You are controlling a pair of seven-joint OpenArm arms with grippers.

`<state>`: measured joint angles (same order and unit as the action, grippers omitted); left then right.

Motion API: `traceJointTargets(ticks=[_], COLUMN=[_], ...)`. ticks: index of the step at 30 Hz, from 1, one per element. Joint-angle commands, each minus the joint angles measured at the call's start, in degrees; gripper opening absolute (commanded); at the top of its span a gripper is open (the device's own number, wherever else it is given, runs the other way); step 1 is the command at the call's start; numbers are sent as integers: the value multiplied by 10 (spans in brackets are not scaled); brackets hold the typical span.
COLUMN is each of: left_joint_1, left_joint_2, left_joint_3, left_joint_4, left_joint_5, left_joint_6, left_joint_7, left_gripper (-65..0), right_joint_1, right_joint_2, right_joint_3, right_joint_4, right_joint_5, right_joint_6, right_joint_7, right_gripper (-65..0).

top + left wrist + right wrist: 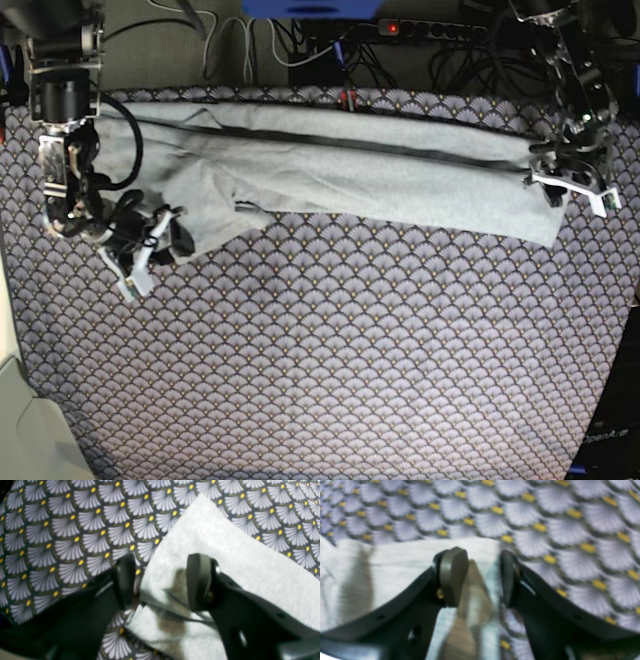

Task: Fold the T-shirt properly
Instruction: 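Move the right gripper to grasp the hanging sleeve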

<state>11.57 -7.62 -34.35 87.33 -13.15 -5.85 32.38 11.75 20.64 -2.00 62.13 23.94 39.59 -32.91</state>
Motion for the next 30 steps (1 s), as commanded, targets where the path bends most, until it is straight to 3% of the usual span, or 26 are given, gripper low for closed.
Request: traceJointTargets(ticks=[1,7,9,12,13,18,24,30], left_joint_1=[-5,-5,-5,-5,-5,-6,-7,-7], left_joint_2=[-9,-8,-8,-8,-8,-10,-12,-12], left_joint_3=[-2,-2,-2,-2,-2,-2,-1,0], left_joint_4=[10,10,10,10,10,9,-15,-27], left_joint_5=[-2,-2,-2,-2,-2,-2,-2,-3], left_joint_6=[-2,-2,-2,-2,-2,-2,-2,-2], left_joint_7=[-14,-14,-14,-14,-14,-15,-16,-18], left_gripper=[-323,-323,-323,-323,-323,-323,-323,-323], right_joint_1=[-5,-8,-8,-5,-5,-52,-156,-192], right_joint_2=[4,-6,-5,0,1,17,8,-6], right_joint_3=[-2,-4,-2,-2,-2,2,80,140], right_joint_4=[2,2,3,3,4,101,312,438], right_joint_5=[-6,-7,-7,-7,-7,-3,-7,-7], right_joint_6=[4,4,4,4,4,4,4,4], right_joint_7=[-20,-19,-20,-20,-20,-21,-26,-109], right_gripper=[-381,-396,-452,-632,-650,-650,-650,-650])
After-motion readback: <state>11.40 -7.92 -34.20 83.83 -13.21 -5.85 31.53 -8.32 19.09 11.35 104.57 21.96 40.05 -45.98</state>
